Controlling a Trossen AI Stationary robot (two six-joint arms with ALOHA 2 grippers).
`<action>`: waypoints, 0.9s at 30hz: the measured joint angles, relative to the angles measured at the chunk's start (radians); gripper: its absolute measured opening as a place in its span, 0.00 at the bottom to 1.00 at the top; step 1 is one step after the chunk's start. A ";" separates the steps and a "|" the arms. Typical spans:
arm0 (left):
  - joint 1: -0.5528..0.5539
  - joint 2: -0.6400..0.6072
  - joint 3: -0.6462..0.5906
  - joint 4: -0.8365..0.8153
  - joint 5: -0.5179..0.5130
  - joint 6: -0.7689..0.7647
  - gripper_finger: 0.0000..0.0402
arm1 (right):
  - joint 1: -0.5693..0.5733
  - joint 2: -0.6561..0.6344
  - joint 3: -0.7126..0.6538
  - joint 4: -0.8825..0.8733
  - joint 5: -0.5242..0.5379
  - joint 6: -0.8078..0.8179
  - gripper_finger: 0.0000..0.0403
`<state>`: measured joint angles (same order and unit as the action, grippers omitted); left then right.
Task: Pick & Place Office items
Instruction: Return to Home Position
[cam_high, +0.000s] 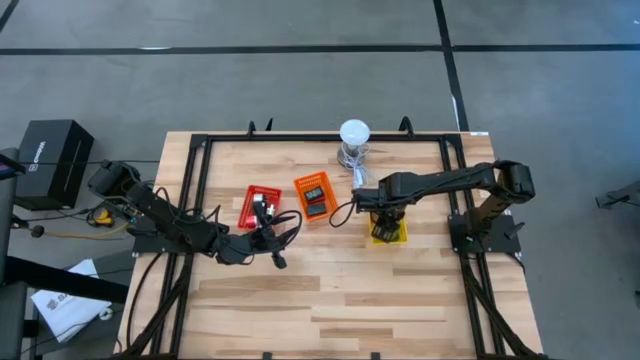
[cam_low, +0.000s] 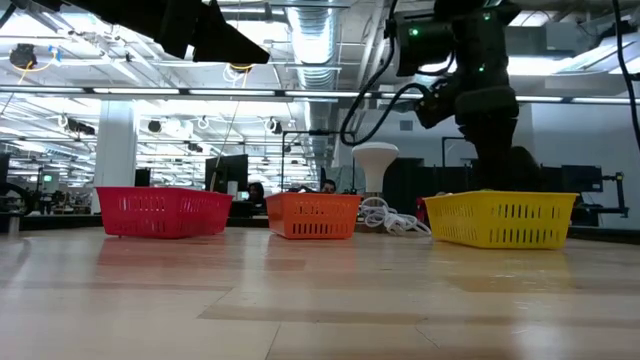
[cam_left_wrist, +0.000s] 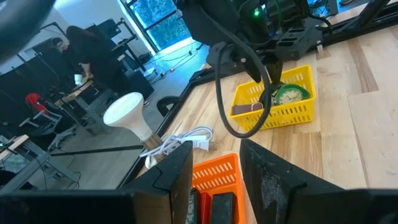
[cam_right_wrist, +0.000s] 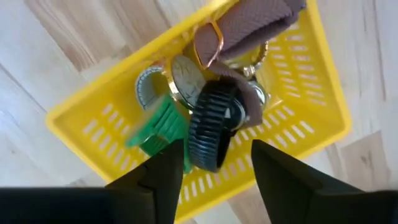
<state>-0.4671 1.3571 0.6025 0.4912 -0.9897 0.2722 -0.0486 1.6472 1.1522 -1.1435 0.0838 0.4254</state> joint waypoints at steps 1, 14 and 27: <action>0.000 0.000 0.000 0.000 0.000 0.000 0.32 | 0.000 0.001 0.000 -0.001 -0.010 0.000 0.45; 0.000 -0.004 0.000 -0.002 0.031 0.000 0.32 | 0.080 -0.003 0.062 -0.104 -0.077 -0.245 0.45; -0.096 -0.187 0.001 -0.070 0.127 -0.037 0.32 | 0.180 -0.271 0.069 0.052 -0.053 -0.328 0.45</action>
<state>-0.5626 1.1703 0.6033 0.4216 -0.8627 0.2354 0.1309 1.3761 1.2217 -1.0919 0.0305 0.0973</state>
